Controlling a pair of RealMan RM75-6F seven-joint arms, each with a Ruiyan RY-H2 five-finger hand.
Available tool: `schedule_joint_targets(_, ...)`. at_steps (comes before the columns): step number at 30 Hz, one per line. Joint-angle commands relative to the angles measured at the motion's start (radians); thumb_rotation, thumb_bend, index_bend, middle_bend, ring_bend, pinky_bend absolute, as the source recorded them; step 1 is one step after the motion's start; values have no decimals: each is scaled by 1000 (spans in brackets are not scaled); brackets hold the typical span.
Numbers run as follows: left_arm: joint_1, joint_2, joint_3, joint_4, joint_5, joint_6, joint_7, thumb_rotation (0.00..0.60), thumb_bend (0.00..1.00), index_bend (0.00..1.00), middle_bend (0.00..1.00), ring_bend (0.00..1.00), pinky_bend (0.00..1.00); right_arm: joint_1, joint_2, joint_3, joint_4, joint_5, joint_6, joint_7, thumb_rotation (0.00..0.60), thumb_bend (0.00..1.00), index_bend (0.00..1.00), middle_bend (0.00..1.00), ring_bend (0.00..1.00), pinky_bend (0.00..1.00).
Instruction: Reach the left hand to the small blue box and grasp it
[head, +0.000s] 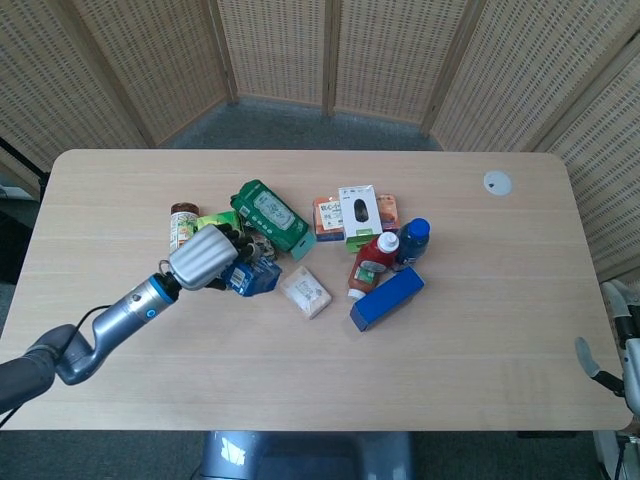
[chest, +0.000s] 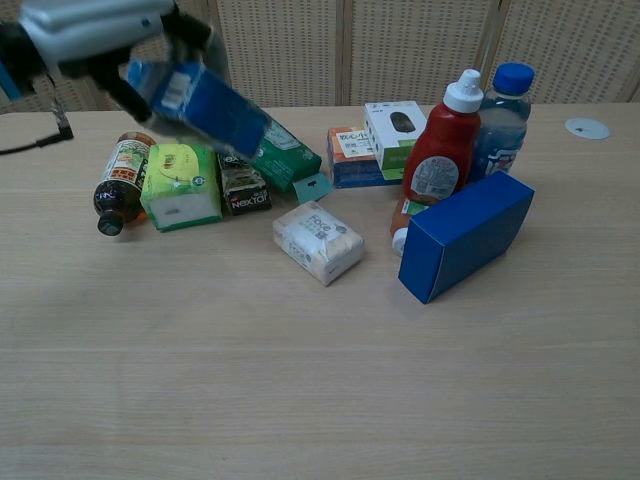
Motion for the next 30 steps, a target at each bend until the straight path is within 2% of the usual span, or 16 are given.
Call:
schedule_joint_targets(1,38,158,-108,-180,-79,92,71,600,273,901,860,754,777,3,-11,-1,19,-7,-1,19,5,392,0,0,0,0)
schedule_joint_targets(5,60,247,-188,-304,-142,140,71,600,274,895,851,749,777,0,-26,-4,43,-14,9,47,7,391,0,0,0,0)
schedule_joint_targets(12,82,321,-276,-405,-202,184,78,600,272,885,840,744,767,-15,-37,-12,69,-20,29,76,5,390,0,0,0,0)
schedule_joint_targets(17,85,331,-297,-426,-210,183,88,600,273,885,840,743,765,-20,-42,-14,83,-20,34,90,7,390,0,0,0,0)
schedule_joint_targets(30,84,305,-308,-403,-202,171,99,600,274,882,839,740,763,-8,-26,-2,76,-17,23,80,8,390,0,0,0,0)
